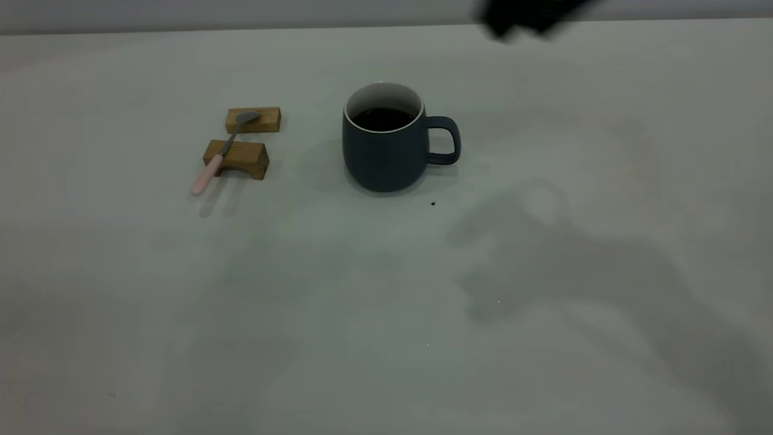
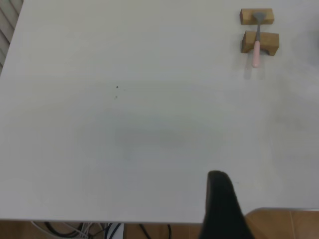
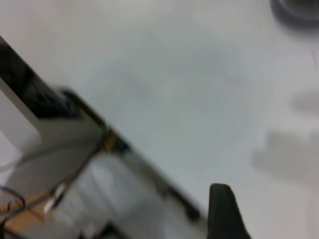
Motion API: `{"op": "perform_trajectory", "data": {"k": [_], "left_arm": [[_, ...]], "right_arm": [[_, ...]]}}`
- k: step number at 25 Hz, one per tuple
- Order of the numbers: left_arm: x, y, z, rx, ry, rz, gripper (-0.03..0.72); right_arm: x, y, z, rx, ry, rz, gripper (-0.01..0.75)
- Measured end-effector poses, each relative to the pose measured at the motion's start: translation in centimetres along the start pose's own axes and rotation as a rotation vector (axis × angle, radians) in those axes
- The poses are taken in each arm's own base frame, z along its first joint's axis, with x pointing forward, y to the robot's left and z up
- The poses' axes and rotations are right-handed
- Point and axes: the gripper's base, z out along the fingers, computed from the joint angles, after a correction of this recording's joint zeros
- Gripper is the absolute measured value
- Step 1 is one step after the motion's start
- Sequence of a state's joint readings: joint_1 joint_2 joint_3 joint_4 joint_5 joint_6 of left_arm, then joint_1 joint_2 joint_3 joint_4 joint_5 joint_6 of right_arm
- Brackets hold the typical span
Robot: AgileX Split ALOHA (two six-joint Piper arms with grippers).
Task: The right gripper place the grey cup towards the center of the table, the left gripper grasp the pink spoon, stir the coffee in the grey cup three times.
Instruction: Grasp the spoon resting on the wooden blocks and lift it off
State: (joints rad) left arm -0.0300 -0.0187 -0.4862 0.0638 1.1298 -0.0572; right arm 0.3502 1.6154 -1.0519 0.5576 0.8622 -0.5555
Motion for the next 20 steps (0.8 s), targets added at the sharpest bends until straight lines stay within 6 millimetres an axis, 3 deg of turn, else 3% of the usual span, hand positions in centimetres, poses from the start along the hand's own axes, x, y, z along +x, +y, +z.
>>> {"op": "perform_trajectory", "data": {"k": [4, 10, 16, 20], "left_arm": [[0.0, 0.0, 0.0, 0.000, 0.000, 0.000, 0.544], [0.0, 0.0, 0.0, 0.000, 0.000, 0.000, 0.544], [0.0, 0.0, 0.0, 0.000, 0.000, 0.000, 0.544], [0.0, 0.0, 0.0, 0.000, 0.000, 0.000, 0.544]], "right_arm": [[5.9, 0.3, -3.5, 0.227, 0.148, 0.211, 0.491], [13.5, 0.2, -7.7, 0.566, 0.219, 0.412, 0.491], [19.7, 1.0, -10.3, 0.656, 0.054, 0.502, 0.491], [22.4, 1.9, -11.1, 0.645, -0.155, 0.512, 0.491]]}}
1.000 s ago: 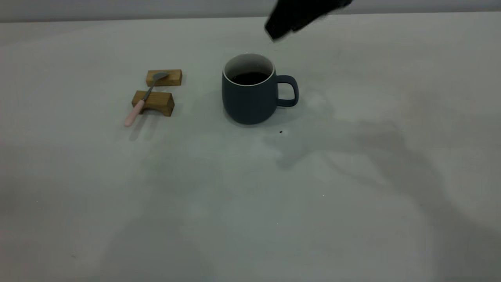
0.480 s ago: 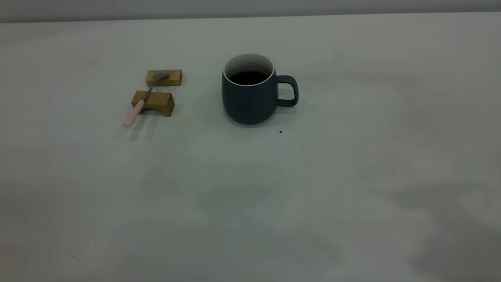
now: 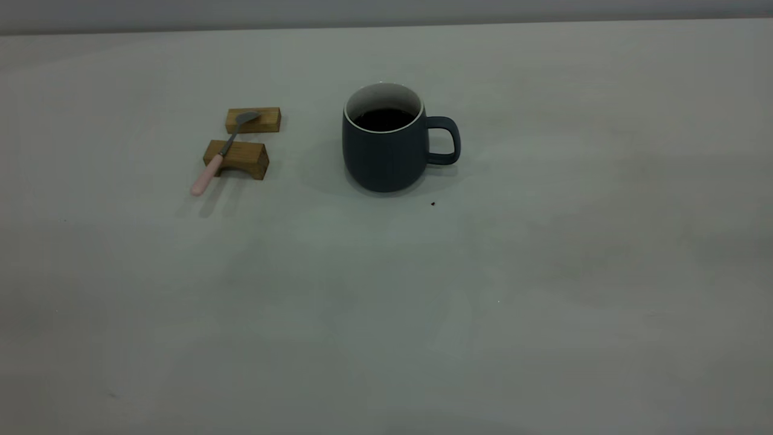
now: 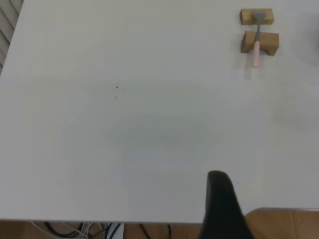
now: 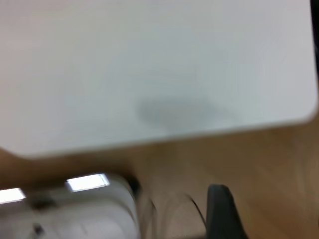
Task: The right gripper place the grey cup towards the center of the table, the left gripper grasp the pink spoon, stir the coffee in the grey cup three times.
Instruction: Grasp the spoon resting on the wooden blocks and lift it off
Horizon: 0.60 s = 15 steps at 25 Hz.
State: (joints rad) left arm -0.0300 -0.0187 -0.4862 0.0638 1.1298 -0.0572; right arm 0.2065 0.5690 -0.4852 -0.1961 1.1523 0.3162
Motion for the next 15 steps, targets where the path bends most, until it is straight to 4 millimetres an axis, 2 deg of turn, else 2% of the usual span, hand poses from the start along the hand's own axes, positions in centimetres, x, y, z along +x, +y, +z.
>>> {"op": "perform_trajectory", "data": {"k": [4, 15], "left_arm": [[0.0, 0.0, 0.0, 0.000, 0.000, 0.000, 0.544], [0.0, 0.0, 0.0, 0.000, 0.000, 0.000, 0.544]], "right_arm": [[1.5, -0.4, -1.7, -0.063, -0.166, -0.006, 0.491], [5.6, -0.9, -4.3, -0.176, -0.500, -0.066, 0.491]]}}
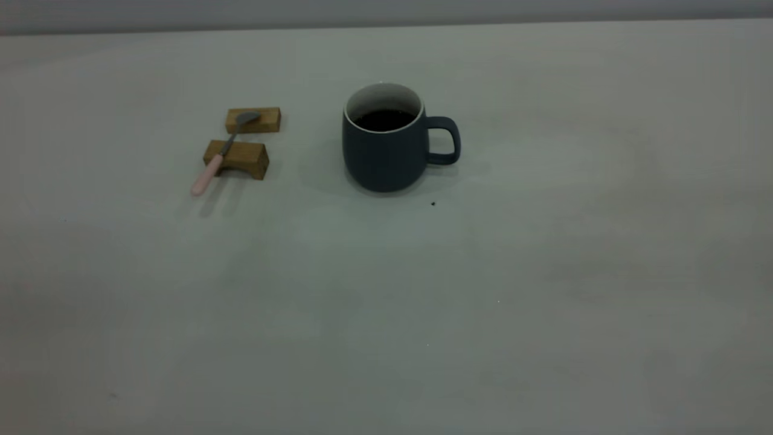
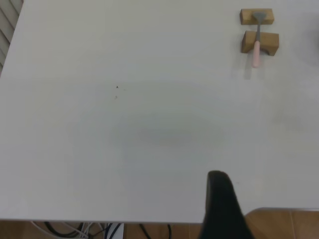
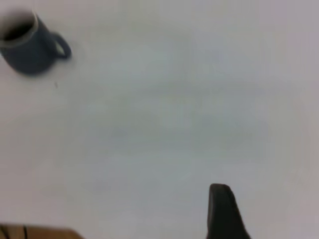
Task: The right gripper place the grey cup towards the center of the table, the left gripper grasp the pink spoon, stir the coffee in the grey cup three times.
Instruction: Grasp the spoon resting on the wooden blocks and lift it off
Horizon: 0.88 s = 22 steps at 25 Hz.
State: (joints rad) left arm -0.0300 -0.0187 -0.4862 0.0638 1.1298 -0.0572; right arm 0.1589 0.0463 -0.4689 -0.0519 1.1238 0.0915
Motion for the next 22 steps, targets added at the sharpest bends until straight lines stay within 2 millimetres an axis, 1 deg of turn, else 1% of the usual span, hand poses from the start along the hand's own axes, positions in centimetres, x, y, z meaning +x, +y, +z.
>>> {"op": "perform_trajectory", "data": {"k": [2, 22], "left_arm": [[0.00, 0.00, 0.00, 0.000, 0.000, 0.000, 0.544], [0.00, 0.00, 0.00, 0.000, 0.000, 0.000, 0.544]], "right_arm": [[0.23, -0.03, -0.26, -0.001, -0.018, 0.001, 0.491], [0.26, -0.03, -0.31, -0.001, -0.022, 0.001, 0.491]]}}
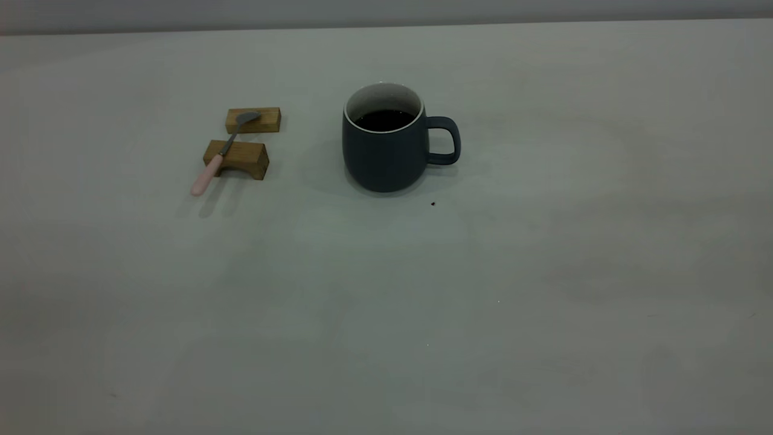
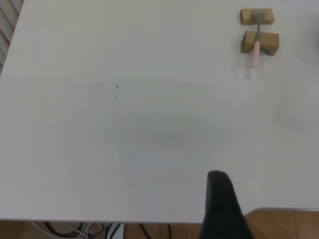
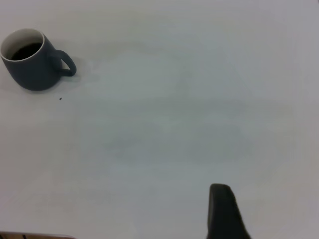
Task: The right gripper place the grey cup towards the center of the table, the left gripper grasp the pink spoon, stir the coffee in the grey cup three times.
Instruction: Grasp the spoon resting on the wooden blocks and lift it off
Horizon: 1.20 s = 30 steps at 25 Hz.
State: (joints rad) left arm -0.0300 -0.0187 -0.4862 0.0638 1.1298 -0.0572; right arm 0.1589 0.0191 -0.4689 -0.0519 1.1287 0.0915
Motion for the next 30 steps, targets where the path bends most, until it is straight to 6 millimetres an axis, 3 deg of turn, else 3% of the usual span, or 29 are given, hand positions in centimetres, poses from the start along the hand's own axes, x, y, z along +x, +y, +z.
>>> {"op": "perform_trajectory", "data": {"k": [8, 13, 19, 23, 30], "left_arm": [[-0.1, 0.1, 0.1, -0.014, 0.013, 0.001, 0.544], [-3.5, -0.1, 2.0, -0.020, 0.121, -0.024, 0.556], [-9.0, -0.9, 7.4, -0.010, 0.283, -0.047, 0.569], [-12.0, -1.4, 12.0, -0.010, 0.381, -0.036, 0.569], [-13.7, -2.4, 21.1, 0.006, 0.546, -0.022, 0.569]], "right_arm": [[0.0, 0.0, 0.0, 0.000, 0.000, 0.000, 0.491], [0.0, 0.0, 0.0, 0.000, 0.000, 0.000, 0.491], [0.0, 0.0, 0.0, 0.000, 0.000, 0.000, 0.491], [0.0, 0.0, 0.0, 0.000, 0.000, 0.000, 0.491], [0.0, 0.0, 0.0, 0.000, 0.000, 0.000, 0.491]]}}
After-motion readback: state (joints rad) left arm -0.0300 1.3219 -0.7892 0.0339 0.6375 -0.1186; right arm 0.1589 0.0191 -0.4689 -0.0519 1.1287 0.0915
